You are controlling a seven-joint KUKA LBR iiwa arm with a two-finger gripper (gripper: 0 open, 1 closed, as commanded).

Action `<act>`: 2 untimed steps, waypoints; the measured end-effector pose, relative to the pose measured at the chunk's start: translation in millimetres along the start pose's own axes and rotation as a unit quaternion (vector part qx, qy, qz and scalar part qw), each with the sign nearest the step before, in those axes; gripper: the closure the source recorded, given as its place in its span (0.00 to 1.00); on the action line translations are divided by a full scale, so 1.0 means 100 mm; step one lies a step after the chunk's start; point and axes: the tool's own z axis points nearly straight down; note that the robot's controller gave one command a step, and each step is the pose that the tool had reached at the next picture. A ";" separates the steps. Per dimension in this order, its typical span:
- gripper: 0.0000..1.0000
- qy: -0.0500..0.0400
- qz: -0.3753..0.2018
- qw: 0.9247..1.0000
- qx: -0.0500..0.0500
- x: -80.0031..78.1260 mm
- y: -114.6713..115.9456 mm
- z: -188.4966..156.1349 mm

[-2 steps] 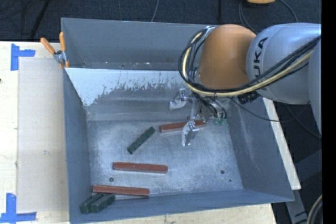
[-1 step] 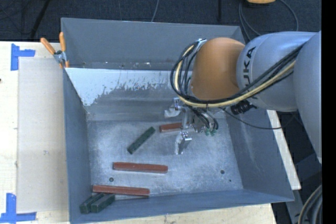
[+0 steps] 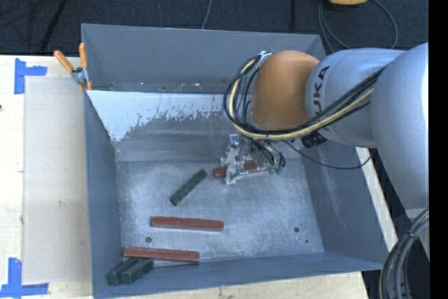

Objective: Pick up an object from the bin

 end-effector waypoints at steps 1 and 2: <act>1.00 0.000 0.000 1.000 0.000 0.00 0.00 0.00; 1.00 0.006 -0.030 1.000 0.000 -0.03 0.08 -1.31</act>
Offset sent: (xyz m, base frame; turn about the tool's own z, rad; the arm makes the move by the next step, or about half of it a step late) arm -0.0005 0.0081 0.1311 -0.0634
